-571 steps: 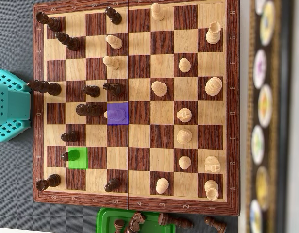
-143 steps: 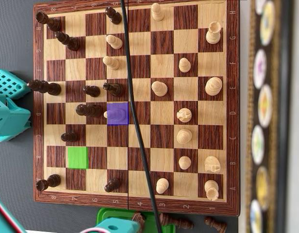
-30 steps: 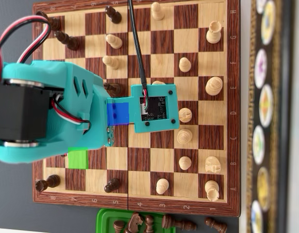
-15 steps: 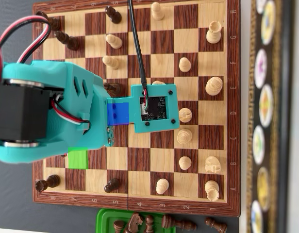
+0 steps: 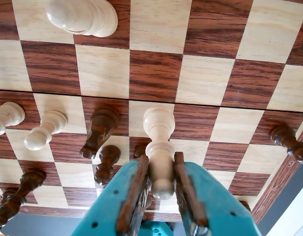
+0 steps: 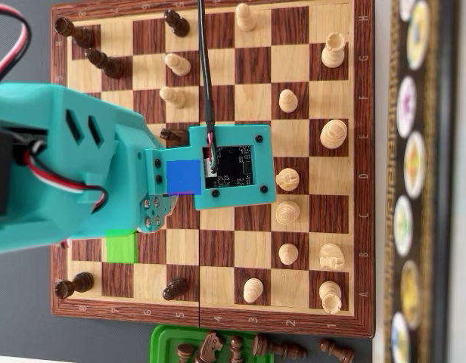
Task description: Play chess
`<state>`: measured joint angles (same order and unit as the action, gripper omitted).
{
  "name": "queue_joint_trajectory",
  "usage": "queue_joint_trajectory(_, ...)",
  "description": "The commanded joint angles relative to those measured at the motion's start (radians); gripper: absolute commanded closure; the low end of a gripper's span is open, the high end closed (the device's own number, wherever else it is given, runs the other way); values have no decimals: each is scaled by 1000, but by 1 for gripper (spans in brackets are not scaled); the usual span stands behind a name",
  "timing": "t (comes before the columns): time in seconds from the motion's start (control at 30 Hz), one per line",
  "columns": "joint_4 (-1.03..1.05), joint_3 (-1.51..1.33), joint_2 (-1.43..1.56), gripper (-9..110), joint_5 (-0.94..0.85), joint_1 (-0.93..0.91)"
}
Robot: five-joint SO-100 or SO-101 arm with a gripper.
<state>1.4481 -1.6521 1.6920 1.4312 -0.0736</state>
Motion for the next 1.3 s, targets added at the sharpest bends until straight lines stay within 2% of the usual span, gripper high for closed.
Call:
queue_joint_trajectory(0.0, 3, 17, 63, 99, -6, -38)
queue_joint_trajectory(0.63, 6, -58, 117, 99, -229, -410)
queue_joint_trajectory(0.8, 95, -57, 115, 99, -284, -494)
queue_joint_trajectory(1.27, 212, -118, 106, 99, -318, -430)
